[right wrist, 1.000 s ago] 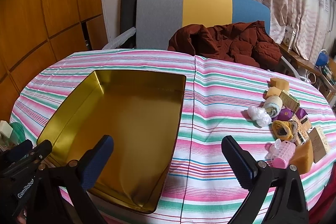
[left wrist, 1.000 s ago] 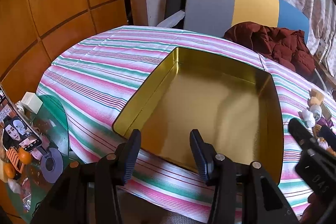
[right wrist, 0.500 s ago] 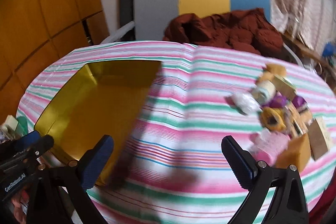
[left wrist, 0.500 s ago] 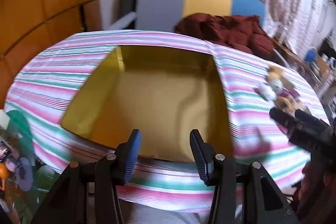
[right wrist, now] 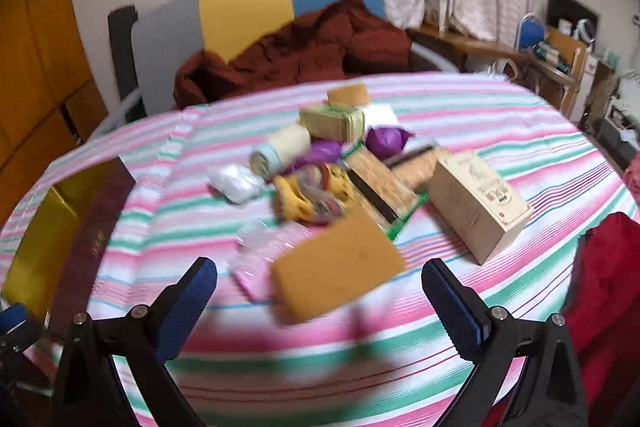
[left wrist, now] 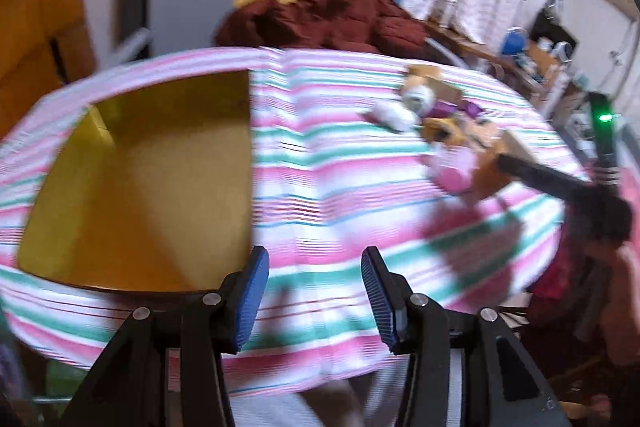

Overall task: Organize objects
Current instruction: 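Grasp the tan sponge from the pile with the right tool, then grasp the pink plastic container with the left tool while the right tool holds the sponge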

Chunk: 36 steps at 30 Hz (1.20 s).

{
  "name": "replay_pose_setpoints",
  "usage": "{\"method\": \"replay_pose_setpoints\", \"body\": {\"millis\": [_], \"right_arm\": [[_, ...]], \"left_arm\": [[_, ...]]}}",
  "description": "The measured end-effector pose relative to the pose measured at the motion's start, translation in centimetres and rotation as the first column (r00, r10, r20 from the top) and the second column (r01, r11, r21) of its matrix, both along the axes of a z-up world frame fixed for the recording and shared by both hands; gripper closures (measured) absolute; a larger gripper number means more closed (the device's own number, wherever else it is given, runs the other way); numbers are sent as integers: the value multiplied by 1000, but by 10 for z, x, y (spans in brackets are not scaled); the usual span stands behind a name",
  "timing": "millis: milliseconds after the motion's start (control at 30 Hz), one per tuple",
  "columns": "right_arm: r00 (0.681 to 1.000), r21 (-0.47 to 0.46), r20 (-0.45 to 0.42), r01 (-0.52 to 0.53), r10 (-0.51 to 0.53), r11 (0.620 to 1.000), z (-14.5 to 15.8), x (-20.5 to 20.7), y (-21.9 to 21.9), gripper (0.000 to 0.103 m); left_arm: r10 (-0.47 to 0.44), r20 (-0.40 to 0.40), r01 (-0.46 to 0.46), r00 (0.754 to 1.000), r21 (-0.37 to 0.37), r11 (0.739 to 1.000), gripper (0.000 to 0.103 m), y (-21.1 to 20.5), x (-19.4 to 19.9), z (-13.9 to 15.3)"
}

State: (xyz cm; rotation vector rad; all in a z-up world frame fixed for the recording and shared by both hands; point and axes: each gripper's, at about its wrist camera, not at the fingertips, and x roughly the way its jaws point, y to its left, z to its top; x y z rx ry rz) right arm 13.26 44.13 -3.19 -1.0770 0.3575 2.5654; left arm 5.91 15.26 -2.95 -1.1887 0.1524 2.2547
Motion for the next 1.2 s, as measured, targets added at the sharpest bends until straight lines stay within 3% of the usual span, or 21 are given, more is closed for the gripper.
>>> {"method": "replay_pose_setpoints", "body": {"millis": [200,233,300,333,600,767,933,1100,1200], "right_arm": [[990,-13,44,-133,133,991,-14,-12,9,3],[989,-31,46,-139,140,990,-20,-15,11,5],[988,-60,59,-140,143,988,-25,-16,14,24],[986,-86,60,-147,153,985,-28,-15,16,27],[992,-215,17,-121,128,969,-29,6,32,37],[991,-161,5,-131,134,978,-27,14,18,45],[994,-141,-15,-112,111,984,-32,23,12,46],[993,-128,-15,-121,120,984,-36,27,9,47],[993,-140,-20,-119,117,983,-38,28,10,47]], "left_arm": [[-61,14,61,998,-3,998,53,24,2,0],[-68,23,68,997,4,998,53,27,1,1],[-81,39,81,996,12,997,51,31,-1,1],[-91,46,90,995,13,996,49,35,-2,1],[-185,91,178,978,82,981,38,79,-14,-6],[-247,177,217,953,173,961,37,118,-32,-15],[-239,313,138,919,313,940,37,151,-64,-34],[-234,314,149,920,274,950,37,177,-71,-44],[-266,332,172,905,286,943,36,187,-71,-48]]}}
